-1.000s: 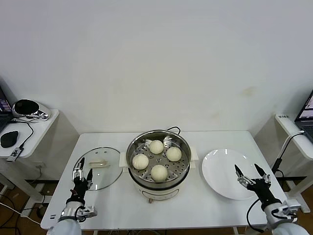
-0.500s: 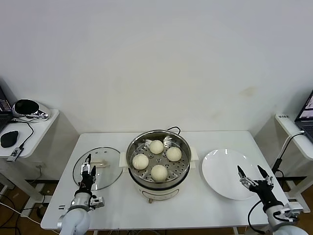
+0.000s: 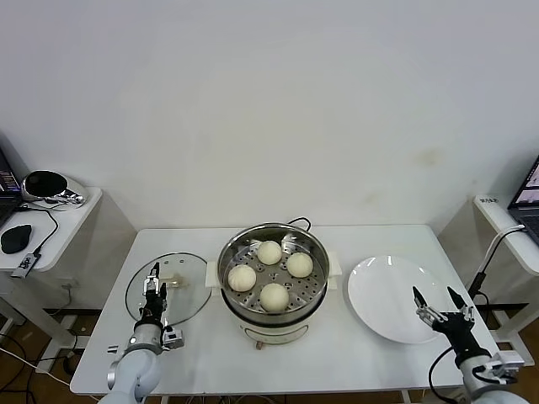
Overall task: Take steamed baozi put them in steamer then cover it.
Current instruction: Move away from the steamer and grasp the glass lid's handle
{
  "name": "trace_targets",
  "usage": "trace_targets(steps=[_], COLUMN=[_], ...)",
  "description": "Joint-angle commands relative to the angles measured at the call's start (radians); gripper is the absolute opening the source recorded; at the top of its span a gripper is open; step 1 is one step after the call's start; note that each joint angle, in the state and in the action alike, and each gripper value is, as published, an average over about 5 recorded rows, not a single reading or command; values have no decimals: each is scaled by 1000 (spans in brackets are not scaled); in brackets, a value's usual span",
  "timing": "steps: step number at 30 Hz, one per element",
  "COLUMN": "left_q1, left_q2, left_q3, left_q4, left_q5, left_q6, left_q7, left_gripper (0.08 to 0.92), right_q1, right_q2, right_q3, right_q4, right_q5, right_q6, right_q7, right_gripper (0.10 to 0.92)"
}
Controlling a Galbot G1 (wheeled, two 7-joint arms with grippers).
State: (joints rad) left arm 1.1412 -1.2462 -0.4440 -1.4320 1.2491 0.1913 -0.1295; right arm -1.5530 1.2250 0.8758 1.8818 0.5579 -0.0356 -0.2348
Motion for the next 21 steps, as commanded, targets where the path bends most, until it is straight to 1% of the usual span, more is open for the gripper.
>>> trace_targets(steps=[1,21], left_q1=[-40,-134], left_q2=[5,-17], left_q3=[10,42], left_q4=[70,175], left_q5=[0,-3], left_q6=[14,23], left_q7=[-16,-38], left_gripper=[823,823], right_q1=[-3,-20], right_q2=[7,30], right_q3=[4,10], right_q4=[0,-4], right_q5=[-6,-23], right_q6=[5,21], right_q7=[1,2], right_gripper=[823,823])
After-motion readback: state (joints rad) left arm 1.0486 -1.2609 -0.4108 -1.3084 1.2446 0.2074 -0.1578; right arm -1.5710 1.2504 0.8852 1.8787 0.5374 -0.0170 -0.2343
